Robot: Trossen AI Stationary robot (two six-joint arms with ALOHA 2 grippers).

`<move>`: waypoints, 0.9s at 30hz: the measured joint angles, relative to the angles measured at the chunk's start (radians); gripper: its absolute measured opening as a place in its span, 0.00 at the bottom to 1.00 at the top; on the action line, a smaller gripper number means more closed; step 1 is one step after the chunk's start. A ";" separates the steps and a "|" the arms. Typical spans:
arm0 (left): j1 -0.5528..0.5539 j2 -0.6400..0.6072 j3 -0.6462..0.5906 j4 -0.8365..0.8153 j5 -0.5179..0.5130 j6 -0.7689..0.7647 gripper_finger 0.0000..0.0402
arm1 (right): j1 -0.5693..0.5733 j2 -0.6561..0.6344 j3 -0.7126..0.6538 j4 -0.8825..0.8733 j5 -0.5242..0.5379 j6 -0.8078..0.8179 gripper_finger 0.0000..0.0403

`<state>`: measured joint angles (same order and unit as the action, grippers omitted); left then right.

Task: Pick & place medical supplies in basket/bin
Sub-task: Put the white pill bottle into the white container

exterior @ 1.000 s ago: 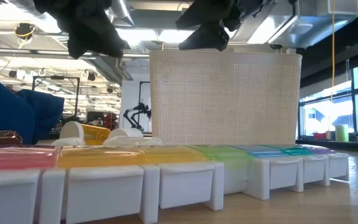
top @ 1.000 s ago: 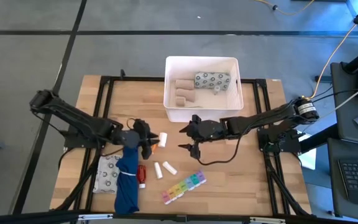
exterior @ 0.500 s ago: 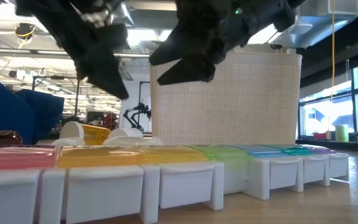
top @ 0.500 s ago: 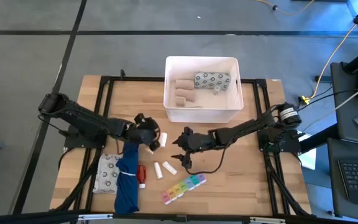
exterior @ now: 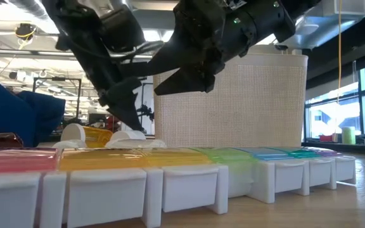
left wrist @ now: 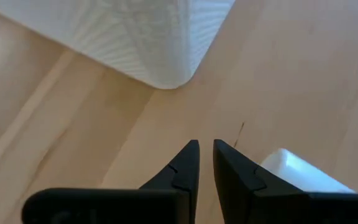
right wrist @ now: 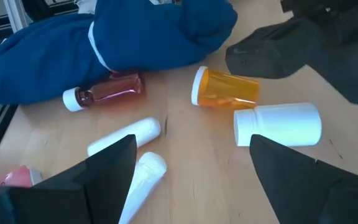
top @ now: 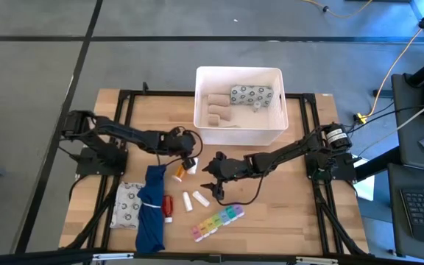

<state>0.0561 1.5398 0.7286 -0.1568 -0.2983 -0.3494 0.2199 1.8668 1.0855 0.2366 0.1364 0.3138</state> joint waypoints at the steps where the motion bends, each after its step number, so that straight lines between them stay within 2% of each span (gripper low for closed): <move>1: 0.007 0.007 0.000 0.011 0.028 0.019 0.10 | 0.000 0.000 0.000 -0.002 0.000 0.000 0.78; 6: 0.026 0.035 0.000 0.018 0.154 0.067 0.10 | 0.000 0.000 0.000 -0.017 0.000 0.023 0.78; 11: 0.023 0.045 0.001 -0.032 0.191 0.060 0.09 | 0.000 0.000 0.000 -0.031 0.000 0.027 0.78; 15: 0.022 0.045 0.001 -0.064 0.241 0.015 0.09 | 0.000 0.000 0.000 -0.070 -0.036 0.104 0.78; 24: 0.016 0.045 0.001 -0.076 0.273 -0.037 0.07 | 0.014 0.000 0.000 -0.090 -0.030 0.157 0.78; 27: 0.016 0.045 0.001 -0.079 0.209 -0.054 0.06 | 0.019 0.000 0.000 -0.083 -0.028 0.167 0.78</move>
<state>0.0716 1.5848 0.7292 -0.2358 -0.0890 -0.4036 0.2388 1.8664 1.0855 0.1539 0.1085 0.4803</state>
